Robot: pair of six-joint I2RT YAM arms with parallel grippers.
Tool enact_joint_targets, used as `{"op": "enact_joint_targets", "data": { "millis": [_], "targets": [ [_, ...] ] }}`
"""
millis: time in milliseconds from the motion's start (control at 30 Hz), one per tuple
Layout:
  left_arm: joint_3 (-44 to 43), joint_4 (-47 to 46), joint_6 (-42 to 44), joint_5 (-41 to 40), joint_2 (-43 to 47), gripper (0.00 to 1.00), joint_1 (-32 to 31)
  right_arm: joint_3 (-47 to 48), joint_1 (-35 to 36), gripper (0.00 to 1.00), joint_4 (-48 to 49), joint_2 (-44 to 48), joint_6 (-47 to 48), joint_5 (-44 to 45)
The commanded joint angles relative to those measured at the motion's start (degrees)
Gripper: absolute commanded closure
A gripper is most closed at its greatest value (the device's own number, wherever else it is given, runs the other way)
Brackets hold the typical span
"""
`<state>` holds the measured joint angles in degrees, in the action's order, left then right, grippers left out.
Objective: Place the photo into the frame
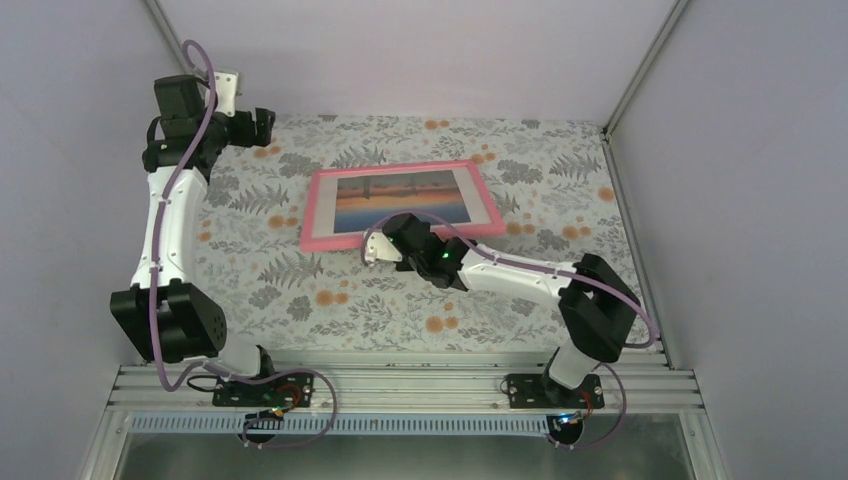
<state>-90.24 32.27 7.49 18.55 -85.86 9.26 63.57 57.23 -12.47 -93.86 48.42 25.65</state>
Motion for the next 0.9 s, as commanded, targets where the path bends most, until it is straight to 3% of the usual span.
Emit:
{"op": "enact_joint_targets", "data": {
  "millis": [0,100,333,533,667,867],
  "targets": [
    [1.4,0.9,1.0,0.6,1.8,0.0,0.3,-0.7,1.0,0.6,3.1,-1.0,-9.0,-5.8],
    [2.4,1.0,1.1,1.0,2.2,0.0,0.3,-1.6,1.5,0.47,3.6,-1.1,-9.9,-7.4],
    [5.3,1.5,1.5,1.8,3.6,0.0,0.3,-1.1,2.5,0.28,1.9,-5.4,-12.0,-11.8],
    [6.1,3.4,4.5,2.4,4.4,0.0,0.4,2.6,2.4,0.01,-7.5,-6.3,-13.3,-23.9],
    [6.3,4.5,6.4,2.9,4.4,0.0,0.3,8.6,-0.9,0.0,-15.1,-5.7,-15.4,-34.9],
    [7.1,6.0,9.6,6.9,2.7,0.0,0.3,18.0,-12.0,0.0,-24.3,-5.6,-19.4,-46.6]
  ]
}}
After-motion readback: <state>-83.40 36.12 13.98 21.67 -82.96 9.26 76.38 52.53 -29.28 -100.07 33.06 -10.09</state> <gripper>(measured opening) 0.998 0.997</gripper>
